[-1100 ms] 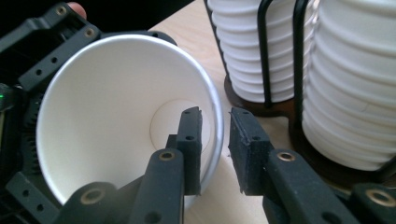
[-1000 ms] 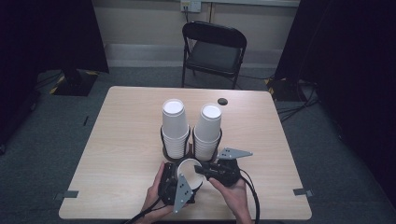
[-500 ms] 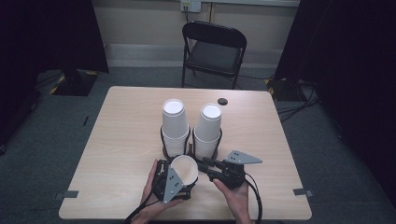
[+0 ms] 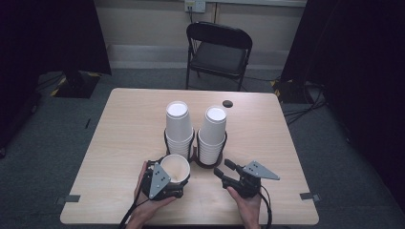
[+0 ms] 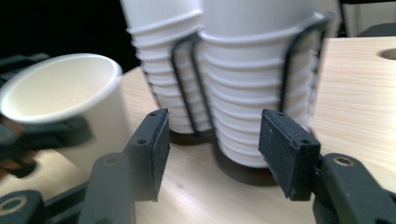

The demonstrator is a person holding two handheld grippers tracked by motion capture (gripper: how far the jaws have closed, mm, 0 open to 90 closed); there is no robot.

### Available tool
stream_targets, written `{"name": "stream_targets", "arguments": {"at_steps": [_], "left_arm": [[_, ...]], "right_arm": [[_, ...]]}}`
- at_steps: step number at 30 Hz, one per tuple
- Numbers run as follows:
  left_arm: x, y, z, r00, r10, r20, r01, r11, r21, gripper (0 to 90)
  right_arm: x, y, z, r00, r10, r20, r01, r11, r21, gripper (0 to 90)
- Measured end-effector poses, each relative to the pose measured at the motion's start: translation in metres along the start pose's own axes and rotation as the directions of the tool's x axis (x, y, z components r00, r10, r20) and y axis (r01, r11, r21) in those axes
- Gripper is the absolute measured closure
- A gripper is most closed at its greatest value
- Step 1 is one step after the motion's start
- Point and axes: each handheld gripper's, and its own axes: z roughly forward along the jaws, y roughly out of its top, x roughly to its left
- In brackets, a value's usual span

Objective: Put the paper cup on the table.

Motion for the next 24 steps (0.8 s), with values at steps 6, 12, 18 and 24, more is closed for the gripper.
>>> {"name": "stream_targets", "arguments": {"at_steps": [6,12,18,24], "left_arm": [[0.018,0.000,-0.006,0.9984,-0.053,-0.019,0.053,0.9984,-0.023,9.4],[0.040,0.001,-0.008,0.9917,-0.119,-0.051,0.117,0.9923,-0.042,9.3],[0.063,0.001,-0.006,0.9839,-0.166,-0.066,0.163,0.9853,-0.051,9.3],[0.080,0.001,-0.001,0.9758,-0.198,-0.092,0.194,0.9796,-0.052,9.3]], "right_arm": [[-0.008,-0.011,-0.006,0.9947,-0.019,0.101,0.022,0.999,-0.026,37.1],[-0.017,-0.020,-0.007,0.9840,-0.028,0.176,0.036,0.998,-0.042,35.4],[-0.023,-0.028,-0.010,0.9778,-0.013,0.209,0.029,0.997,-0.075,29.2],[-0.026,-0.032,-0.010,0.9671,-0.033,0.252,0.051,0.997,-0.064,24.3]]}}
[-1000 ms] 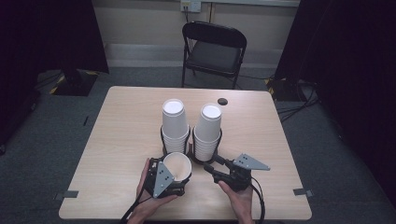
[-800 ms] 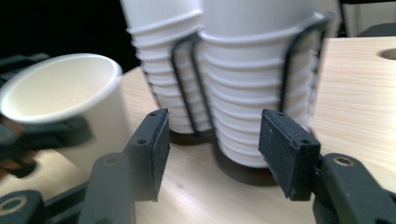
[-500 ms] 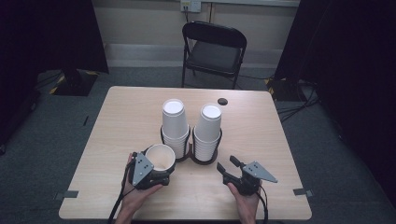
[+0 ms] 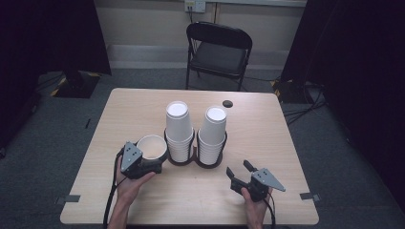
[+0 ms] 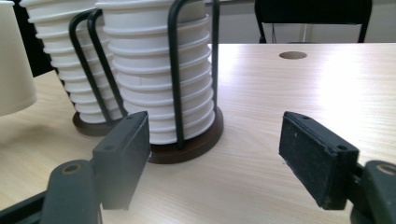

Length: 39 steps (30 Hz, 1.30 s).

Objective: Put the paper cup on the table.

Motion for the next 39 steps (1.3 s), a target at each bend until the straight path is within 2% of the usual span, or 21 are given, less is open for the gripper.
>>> {"name": "stream_targets", "arguments": {"at_steps": [5,6,9,12,17,20,21,23,25,29,34,38,39], "left_arm": [[0.009,0.005,0.010,0.9995,-0.019,-0.024,0.020,0.9998,0.005,9.1],[0.011,0.006,0.011,0.9990,-0.037,-0.027,0.037,0.9993,-0.004,9.1],[0.018,0.009,0.014,0.9984,-0.040,-0.041,0.040,0.9992,0.000,9.1],[0.027,0.014,0.017,0.9966,-0.048,-0.066,0.051,0.9980,0.038,9.0],[0.034,0.017,0.020,0.9952,-0.068,-0.070,0.070,0.9971,0.029,8.9],[0.041,0.018,0.026,0.9940,-0.069,-0.085,0.071,0.9971,0.028,8.6],[0.046,0.018,0.032,0.9906,-0.098,-0.096,0.101,0.9946,0.024,8.3],[0.049,0.018,0.035,0.9897,-0.106,-0.097,0.109,0.9937,0.026,8.3],[0.052,0.017,0.040,0.9877,-0.102,-0.118,0.108,0.9933,0.041,8.1],[0.061,0.014,0.049,0.9860,-0.124,-0.111,0.129,0.9911,0.033,7.7],[0.063,0.012,0.058,0.9864,-0.113,-0.119,0.120,0.9914,0.052,7.4],[0.068,0.007,0.063,0.9842,-0.137,-0.112,0.143,0.9887,0.047,7.2],[0.068,0.005,0.064,0.9849,-0.142,-0.100,0.147,0.9880,0.048,7.2]], "right_arm": [[-0.002,0.000,0.001,0.9997,-0.003,0.023,0.003,1.000,-0.004,26.2],[-0.002,0.000,0.001,0.9997,-0.003,0.023,0.003,1.000,-0.004,26.2],[0.000,-0.001,0.000,0.9979,-0.013,0.063,0.014,1.000,-0.014,27.7],[0.002,-0.002,0.000,0.9976,-0.033,0.061,0.034,0.999,-0.020,26.7],[0.000,-0.002,-0.002,0.9989,-0.012,0.044,0.014,0.999,-0.034,21.1],[0.000,-0.003,-0.003,0.9986,-0.005,0.052,0.008,0.999,-0.053,18.8],[0.000,-0.003,-0.003,0.9985,-0.006,0.055,0.008,0.999,-0.052,18.4],[0.000,-0.003,-0.003,0.9985,-0.007,0.054,0.009,0.999,-0.049,18.1],[0.000,-0.003,-0.003,0.9986,-0.008,0.052,0.010,0.999,-0.049,18.1],[0.000,-0.003,-0.004,0.9983,-0.002,0.058,0.005,0.998,-0.060,16.5],[0.000,-0.003,-0.005,0.9985,0.005,0.055,-0.002,0.998,-0.064,16.3],[0.002,-0.003,-0.003,0.9979,-0.014,0.064,0.018,0.998,-0.052,16.7],[0.002,-0.003,-0.003,0.9978,-0.018,0.064,0.021,0.999,-0.047,16.7]]}}
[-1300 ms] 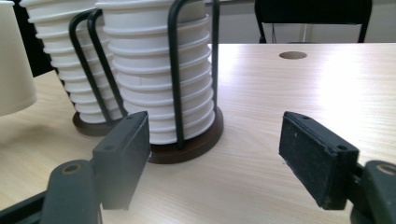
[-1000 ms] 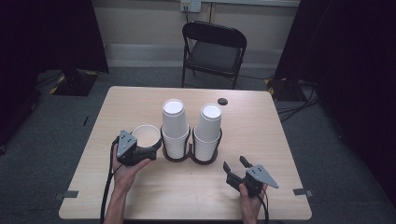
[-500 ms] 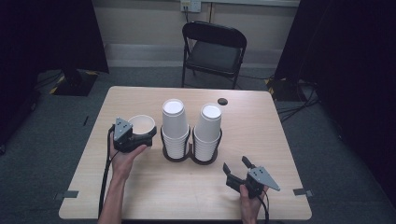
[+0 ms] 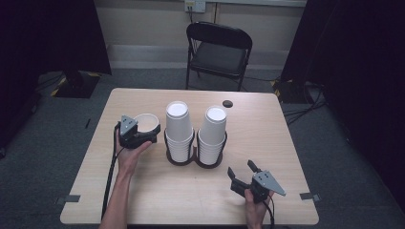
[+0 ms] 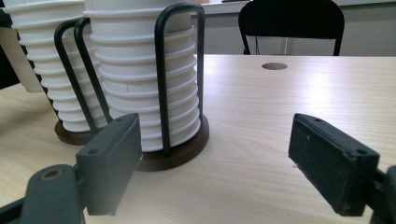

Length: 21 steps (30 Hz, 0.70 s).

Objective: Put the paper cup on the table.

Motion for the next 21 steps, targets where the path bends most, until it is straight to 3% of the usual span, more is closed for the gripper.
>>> {"name": "stream_targets", "arguments": {"at_steps": [4,9,15,21], "left_arm": [[-0.001,-0.004,0.004,0.9996,0.009,-0.026,-0.008,0.9999,0.011,7.2],[0.000,-0.005,0.007,0.9992,0.028,-0.028,-0.027,0.9996,0.008,7.0],[0.001,-0.012,0.014,0.9986,0.041,-0.032,-0.039,0.9983,0.044,7.0],[0.003,-0.017,0.017,0.9996,0.015,-0.026,-0.013,0.9981,0.060,6.8]], "right_arm": [[0.001,0.000,0.000,0.9999,-0.009,-0.006,0.009,1.000,0.006,16.6],[0.002,0.000,0.001,0.9999,-0.016,0.000,0.016,1.000,0.006,16.9],[0.002,0.000,0.000,0.9999,-0.016,-0.003,0.016,1.000,0.005,17.0],[0.002,0.000,0.000,0.9998,-0.019,-0.009,0.019,1.000,0.006,17.0]]}}
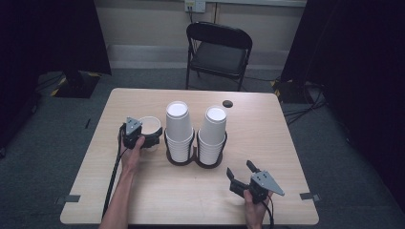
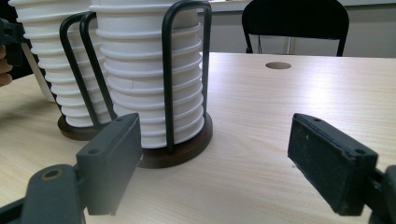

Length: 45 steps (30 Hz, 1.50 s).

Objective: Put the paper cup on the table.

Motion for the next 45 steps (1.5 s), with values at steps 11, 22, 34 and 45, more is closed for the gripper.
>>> {"name": "stream_targets", "arguments": {"at_steps": [11,22,34,45], "left_arm": [[0.003,-0.007,-0.001,0.9998,-0.011,-0.019,0.012,0.9976,0.068,9.1],[0.001,-0.014,0.004,0.9971,0.025,-0.072,-0.013,0.9870,0.160,13.6],[-0.006,-0.024,0.001,0.9943,0.056,-0.091,-0.035,0.9754,0.218,15.5],[-0.007,-0.031,-0.009,0.9943,0.050,-0.094,-0.031,0.9804,0.194,15.5]], "right_arm": [[-0.001,0.001,0.001,1.0000,0.002,-0.006,-0.002,1.000,0.015,17.4],[-0.001,0.001,0.001,0.9999,0.009,-0.012,-0.009,1.000,0.015,17.7],[-0.002,0.000,0.001,0.9998,0.012,-0.017,-0.012,1.000,0.008,18.2],[-0.002,0.000,0.000,0.9997,0.016,-0.021,-0.016,1.000,0.002,18.4]]}}
